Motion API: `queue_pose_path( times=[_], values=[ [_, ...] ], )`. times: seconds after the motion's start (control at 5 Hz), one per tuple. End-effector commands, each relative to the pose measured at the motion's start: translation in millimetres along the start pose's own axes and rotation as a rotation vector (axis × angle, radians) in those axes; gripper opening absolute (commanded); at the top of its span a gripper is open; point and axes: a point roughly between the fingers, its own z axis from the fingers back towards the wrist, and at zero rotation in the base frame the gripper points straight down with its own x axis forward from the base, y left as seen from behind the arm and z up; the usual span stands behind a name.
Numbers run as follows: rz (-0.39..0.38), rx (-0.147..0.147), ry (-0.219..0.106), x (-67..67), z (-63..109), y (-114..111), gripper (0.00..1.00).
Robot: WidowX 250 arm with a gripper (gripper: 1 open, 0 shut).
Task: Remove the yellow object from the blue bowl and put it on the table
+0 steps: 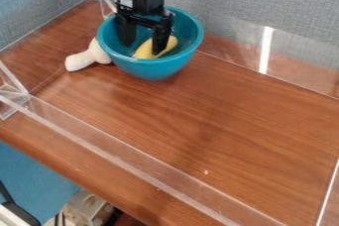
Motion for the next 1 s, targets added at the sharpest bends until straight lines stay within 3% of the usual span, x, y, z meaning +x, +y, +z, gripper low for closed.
queue_pose_path(
  times=[0.0, 0.2, 0.8],
  values=[
    [0.014, 0.015, -0.074, 12.8, 22.6, 15.8, 1.0],
    [0.015, 0.01, -0.073, 18.3, 20.2, 20.9, 1.0],
    [-0.014, -0.029, -0.065, 15.9, 19.6, 16.5, 1.0]
  ],
)
